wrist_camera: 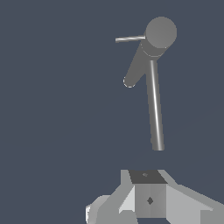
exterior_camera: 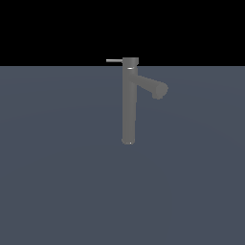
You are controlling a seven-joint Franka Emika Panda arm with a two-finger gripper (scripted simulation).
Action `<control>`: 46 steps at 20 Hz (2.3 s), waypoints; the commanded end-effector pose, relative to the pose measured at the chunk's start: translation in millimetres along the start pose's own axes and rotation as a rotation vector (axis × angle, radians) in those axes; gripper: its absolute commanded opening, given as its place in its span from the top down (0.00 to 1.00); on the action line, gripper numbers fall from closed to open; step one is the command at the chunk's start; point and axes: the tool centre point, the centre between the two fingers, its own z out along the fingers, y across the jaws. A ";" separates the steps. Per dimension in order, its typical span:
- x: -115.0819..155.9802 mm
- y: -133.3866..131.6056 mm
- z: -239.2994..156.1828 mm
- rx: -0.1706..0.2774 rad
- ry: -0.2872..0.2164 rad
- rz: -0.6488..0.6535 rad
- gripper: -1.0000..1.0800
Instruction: Turn on the faucet by rotating a designated handle.
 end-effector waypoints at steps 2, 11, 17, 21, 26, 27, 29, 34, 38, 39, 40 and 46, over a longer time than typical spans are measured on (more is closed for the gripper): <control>28.0 2.1 17.6 0.001 0.003 -0.014 1.00; 97.8 5.3 59.3 0.003 0.009 -0.047 1.00; 143.2 5.9 84.9 0.006 0.014 -0.068 1.00; 167.8 5.7 98.0 0.007 0.016 -0.080 1.00; 189.8 5.3 109.0 0.008 0.018 -0.090 1.00; 193.0 5.2 110.5 0.008 0.018 -0.092 1.00; 198.2 5.0 112.9 0.008 0.019 -0.094 1.00; 204.6 4.9 115.2 0.009 0.019 -0.097 1.00; 204.8 4.9 115.3 0.009 0.019 -0.097 1.00; 204.4 4.9 115.2 0.009 0.019 -0.097 1.00; 201.5 4.3 115.2 0.009 0.019 -0.097 1.00; 183.7 1.1 115.5 0.009 0.019 -0.097 1.00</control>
